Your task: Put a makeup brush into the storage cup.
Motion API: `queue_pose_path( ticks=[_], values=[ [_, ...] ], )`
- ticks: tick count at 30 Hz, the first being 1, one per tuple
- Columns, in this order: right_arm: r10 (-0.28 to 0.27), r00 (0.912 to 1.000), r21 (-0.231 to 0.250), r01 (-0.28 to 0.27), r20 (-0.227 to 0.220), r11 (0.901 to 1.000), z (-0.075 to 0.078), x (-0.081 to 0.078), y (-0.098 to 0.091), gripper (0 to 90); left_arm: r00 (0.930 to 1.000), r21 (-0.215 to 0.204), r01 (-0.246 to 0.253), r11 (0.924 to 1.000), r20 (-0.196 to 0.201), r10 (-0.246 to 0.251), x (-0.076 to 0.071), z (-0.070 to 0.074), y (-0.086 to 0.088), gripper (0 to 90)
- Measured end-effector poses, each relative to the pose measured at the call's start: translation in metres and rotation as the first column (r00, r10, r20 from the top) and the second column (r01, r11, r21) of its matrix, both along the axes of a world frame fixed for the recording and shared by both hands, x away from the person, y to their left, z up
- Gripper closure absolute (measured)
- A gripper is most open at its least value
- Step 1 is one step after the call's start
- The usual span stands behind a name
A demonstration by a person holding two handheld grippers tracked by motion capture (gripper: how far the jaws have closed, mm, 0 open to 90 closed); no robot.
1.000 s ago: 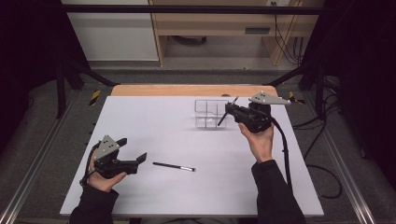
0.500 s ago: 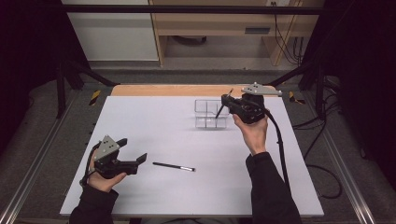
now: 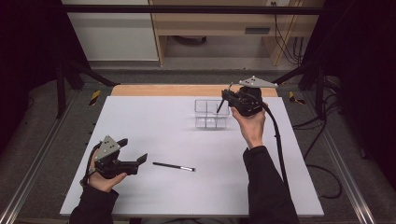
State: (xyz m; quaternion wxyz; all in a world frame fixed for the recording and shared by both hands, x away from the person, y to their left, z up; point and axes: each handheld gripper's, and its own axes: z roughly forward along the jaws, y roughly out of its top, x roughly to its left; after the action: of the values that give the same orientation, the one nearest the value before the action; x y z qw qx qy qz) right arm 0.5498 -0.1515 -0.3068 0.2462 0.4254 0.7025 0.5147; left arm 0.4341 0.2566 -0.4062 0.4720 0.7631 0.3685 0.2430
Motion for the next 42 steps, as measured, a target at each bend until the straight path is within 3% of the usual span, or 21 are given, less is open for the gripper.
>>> queue_pose_path(
  ticks=[14,24,34,42],
  values=[
    [-0.036,0.9994,-0.016,0.036,-0.003,0.9992,-0.005,0.017,0.012,83.4,1.0,-0.003,0.002,1.0,0.0,-0.002,0.0,0.0,0.001,7.5],
    [-0.058,0.9983,0.003,0.058,-0.007,0.9983,-0.016,0.029,0.016,83.3,1.0,-0.001,0.005,1.0,0.0,-0.005,0.0,0.0,0.001,7.5],
    [-0.098,0.9948,-0.032,0.097,-0.028,0.9948,-0.031,0.042,0.021,83.3,1.0,0.001,0.005,1.0,-0.002,-0.005,0.001,0.0,0.001,7.6],
    [-0.103,0.9939,-0.031,0.102,-0.039,0.9943,-0.04,0.048,0.029,83.3,1.0,0.001,0.006,1.0,-0.001,-0.006,0.001,0.0,0.001,7.9]
  ],
)
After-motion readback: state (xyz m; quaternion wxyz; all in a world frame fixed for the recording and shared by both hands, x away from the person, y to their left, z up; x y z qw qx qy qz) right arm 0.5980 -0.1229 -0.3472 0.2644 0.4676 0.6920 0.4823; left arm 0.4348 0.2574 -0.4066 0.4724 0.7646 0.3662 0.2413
